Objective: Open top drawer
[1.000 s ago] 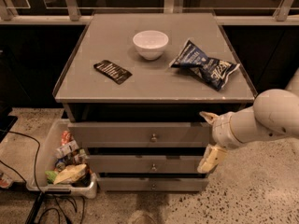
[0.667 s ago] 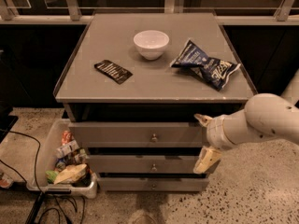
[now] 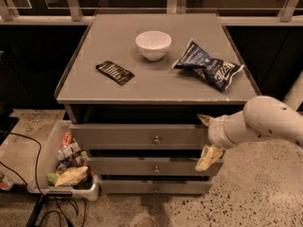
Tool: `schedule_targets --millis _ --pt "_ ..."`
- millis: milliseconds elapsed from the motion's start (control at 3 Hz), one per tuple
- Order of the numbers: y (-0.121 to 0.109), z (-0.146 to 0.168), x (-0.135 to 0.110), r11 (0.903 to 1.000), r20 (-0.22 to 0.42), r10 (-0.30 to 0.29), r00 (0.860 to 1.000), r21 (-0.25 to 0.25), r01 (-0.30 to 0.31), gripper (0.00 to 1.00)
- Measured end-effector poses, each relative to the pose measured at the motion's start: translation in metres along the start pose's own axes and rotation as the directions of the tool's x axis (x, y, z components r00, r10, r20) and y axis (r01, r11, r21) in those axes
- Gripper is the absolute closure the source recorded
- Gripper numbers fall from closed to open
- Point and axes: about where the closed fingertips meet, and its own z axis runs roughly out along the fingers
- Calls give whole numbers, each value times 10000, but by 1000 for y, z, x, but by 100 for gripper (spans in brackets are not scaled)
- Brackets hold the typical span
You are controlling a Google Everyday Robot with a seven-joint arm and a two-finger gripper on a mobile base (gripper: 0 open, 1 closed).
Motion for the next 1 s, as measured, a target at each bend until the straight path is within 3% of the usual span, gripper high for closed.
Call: schedule_targets --millis 333,1000 --pt "-21 10 9 9999 -148 -43 9999 148 45 0" --pt "-17 29 32 9990 -320 368 9988 -223 -375 0"
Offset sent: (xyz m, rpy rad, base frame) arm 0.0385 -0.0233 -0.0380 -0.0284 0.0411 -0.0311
